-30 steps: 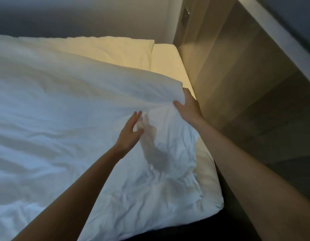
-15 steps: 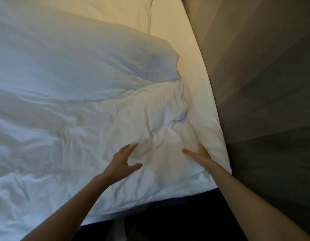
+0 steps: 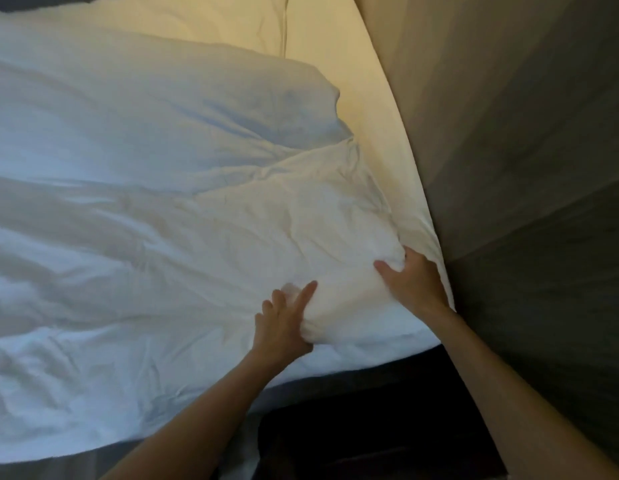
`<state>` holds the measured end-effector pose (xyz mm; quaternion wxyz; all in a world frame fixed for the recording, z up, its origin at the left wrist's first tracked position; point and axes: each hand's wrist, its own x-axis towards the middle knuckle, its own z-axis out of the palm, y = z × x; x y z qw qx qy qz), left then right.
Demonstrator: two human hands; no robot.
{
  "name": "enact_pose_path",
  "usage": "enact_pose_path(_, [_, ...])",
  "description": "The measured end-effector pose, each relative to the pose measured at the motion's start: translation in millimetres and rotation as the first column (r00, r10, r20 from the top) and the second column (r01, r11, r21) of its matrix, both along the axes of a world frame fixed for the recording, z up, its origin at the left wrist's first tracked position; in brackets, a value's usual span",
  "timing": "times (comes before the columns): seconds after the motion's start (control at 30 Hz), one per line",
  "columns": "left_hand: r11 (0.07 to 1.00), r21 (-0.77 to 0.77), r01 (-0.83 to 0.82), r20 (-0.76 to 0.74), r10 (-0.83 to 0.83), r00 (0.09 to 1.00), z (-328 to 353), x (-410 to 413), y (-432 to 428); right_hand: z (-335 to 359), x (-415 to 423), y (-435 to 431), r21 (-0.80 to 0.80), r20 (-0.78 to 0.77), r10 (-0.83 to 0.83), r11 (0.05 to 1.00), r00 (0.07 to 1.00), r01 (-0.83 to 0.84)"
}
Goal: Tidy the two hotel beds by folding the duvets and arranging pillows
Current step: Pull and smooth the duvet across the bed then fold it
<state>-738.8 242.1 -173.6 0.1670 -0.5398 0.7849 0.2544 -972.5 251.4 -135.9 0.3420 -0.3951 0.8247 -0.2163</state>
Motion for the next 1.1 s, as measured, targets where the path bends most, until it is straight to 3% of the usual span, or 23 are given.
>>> enact_pose_path(0.1, [0.996,-0.084,0.018,-0.133,-0.029,0.991,20.8,-1.0,-3.6,20.6,-6.7,1.6,-0.036,-0.039,0.005,0.999,0.999,-0.006])
enact_pose_path(0.2, [0.999,-0.002,0.039,-0.226,-0.039,0.973,43.2,-8.6,6.4,34.4,-22.2,15.9,-0.057,-0.019,-0.002,0.998,1.000,0.001])
enact_pose_path(0.33, [0.984,0.060,0.167,-0.237,-0.149,0.960,60.1,-28.7,33.6,41.0,-42.0,55.9,-0.082,0.070,-0.049,0.995,0.996,0.054])
enact_pose_path(0.5, [0.941,0.143,0.307,-0.196,-0.277,0.941,53.6,-30.2,71.3,25.3,-46.2,106.0,0.053,0.105,-0.110,0.993,0.988,0.105])
enact_pose_path(0.63, [0.944,0.198,0.265,-0.192,-0.228,0.955,20.3,-33.3,69.8,9.8,-34.3,106.9,0.124,-0.136,-0.017,0.992,0.991,0.035])
enact_pose_path(0.73, [0.908,0.352,0.229,-0.136,-0.192,0.972,-9.6,-30.4,62.9,-2.7,-29.6,100.1,0.212,-0.250,0.097,0.976,0.963,-0.044])
enact_pose_path(0.83, [0.823,0.535,0.191,-0.070,-0.182,0.981,-22.2,-34.9,61.5,-11.3,-38.0,103.2,0.338,-0.096,0.283,0.911,0.954,-0.236])
enact_pose_path(0.93, [0.859,0.477,0.186,-0.112,-0.151,0.982,-10.2,-45.8,62.1,-3.1,-30.8,104.4,0.283,-0.032,0.319,0.912,0.947,-0.298])
enact_pose_path(1.1, [0.949,0.135,0.285,-0.173,-0.261,0.950,50.2,-31.1,35.2,32.6,-1.2,93.5,0.124,-0.157,0.343,0.937,0.926,-0.326])
